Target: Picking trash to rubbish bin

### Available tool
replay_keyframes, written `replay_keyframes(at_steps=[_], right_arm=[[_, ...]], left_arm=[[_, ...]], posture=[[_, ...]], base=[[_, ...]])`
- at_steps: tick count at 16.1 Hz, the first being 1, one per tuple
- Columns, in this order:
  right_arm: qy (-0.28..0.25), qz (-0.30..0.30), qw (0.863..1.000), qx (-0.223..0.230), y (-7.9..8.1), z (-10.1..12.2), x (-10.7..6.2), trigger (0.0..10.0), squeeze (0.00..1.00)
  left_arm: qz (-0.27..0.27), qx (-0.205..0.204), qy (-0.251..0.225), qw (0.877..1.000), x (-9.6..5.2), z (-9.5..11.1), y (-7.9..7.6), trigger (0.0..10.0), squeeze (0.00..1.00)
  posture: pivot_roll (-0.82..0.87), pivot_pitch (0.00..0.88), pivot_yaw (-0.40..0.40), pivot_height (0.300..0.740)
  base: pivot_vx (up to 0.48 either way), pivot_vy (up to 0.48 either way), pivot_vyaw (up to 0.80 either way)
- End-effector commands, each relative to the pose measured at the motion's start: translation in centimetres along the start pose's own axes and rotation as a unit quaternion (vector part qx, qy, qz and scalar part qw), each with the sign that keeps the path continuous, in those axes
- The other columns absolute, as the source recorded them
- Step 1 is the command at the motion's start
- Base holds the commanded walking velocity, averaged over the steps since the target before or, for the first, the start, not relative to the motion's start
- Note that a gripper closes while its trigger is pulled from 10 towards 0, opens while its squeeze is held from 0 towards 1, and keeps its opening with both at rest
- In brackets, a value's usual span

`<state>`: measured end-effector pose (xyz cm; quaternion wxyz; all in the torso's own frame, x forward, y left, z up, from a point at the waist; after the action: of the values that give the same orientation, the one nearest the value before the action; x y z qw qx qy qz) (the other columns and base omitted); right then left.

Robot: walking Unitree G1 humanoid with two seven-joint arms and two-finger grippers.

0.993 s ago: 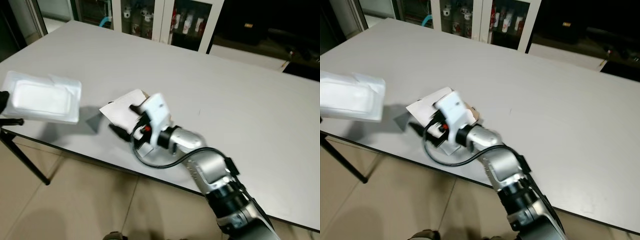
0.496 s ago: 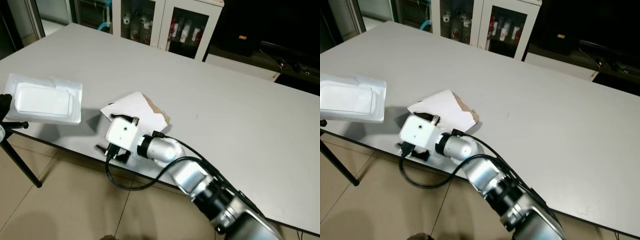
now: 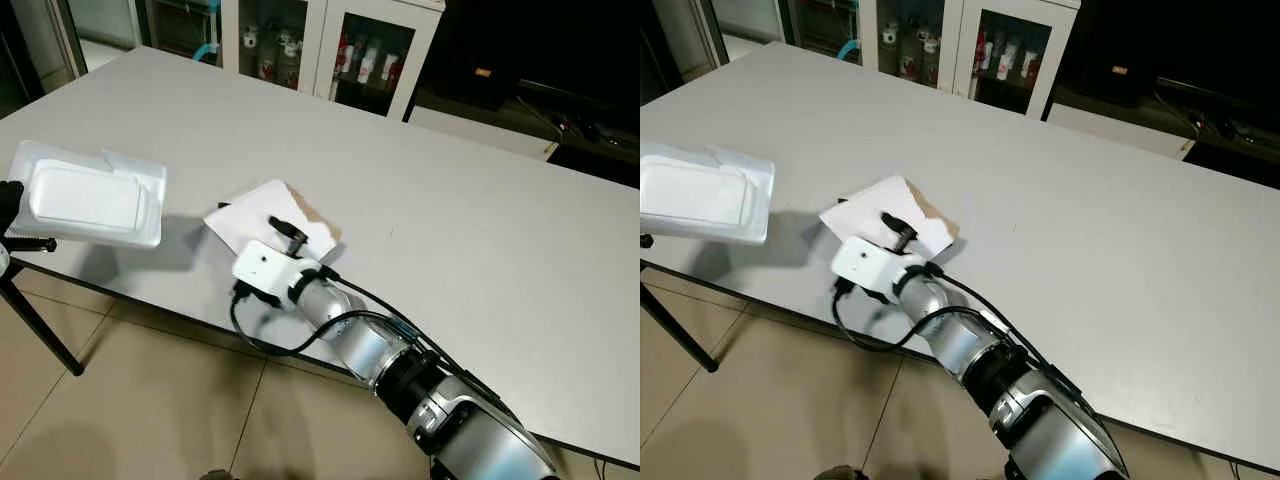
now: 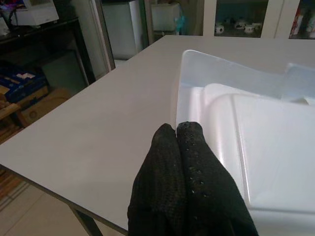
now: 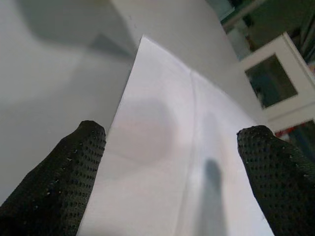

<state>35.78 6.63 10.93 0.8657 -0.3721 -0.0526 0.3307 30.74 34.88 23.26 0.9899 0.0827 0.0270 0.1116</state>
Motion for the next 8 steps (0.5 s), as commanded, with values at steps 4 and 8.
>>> replay_keyframes(at_steps=[4, 8], right_arm=[[-0.012, -0.016, 0.998, 0.052, 0.53, 0.17, 0.26, 10.0, 0.00], [-0.006, -0.056, 0.998, 0.009, -0.26, -0.15, 0.52, 10.0, 0.00]], left_arm=[[-0.008, 0.008, -0.005, 1.000, 0.27, 0.44, -0.25, 0.0, 0.00], [-0.008, 0.011, -0.005, 1.000, 0.36, 0.59, -0.27, 0.0, 0.00]], posture=[[0.09, 0.073, -0.117, 0.740], [0.09, 0.075, -0.117, 0.740]], base=[[0.000, 0.000, 0.00], [0.000, 0.000, 0.00]])
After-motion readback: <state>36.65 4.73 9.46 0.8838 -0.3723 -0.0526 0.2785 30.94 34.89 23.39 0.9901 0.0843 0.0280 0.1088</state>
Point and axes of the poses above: a point about 5 cm out from each wrist's last joint towards the gripper, its own x axis pointing out of the wrist towards the gripper, its own z axis along the axis of the wrist's last joint, y = z × x, the point moved 5 cm from there along x, pointing out of the wrist towards the gripper, and after that the axes turned 4 degrees about -x, right-handed, at the moved point
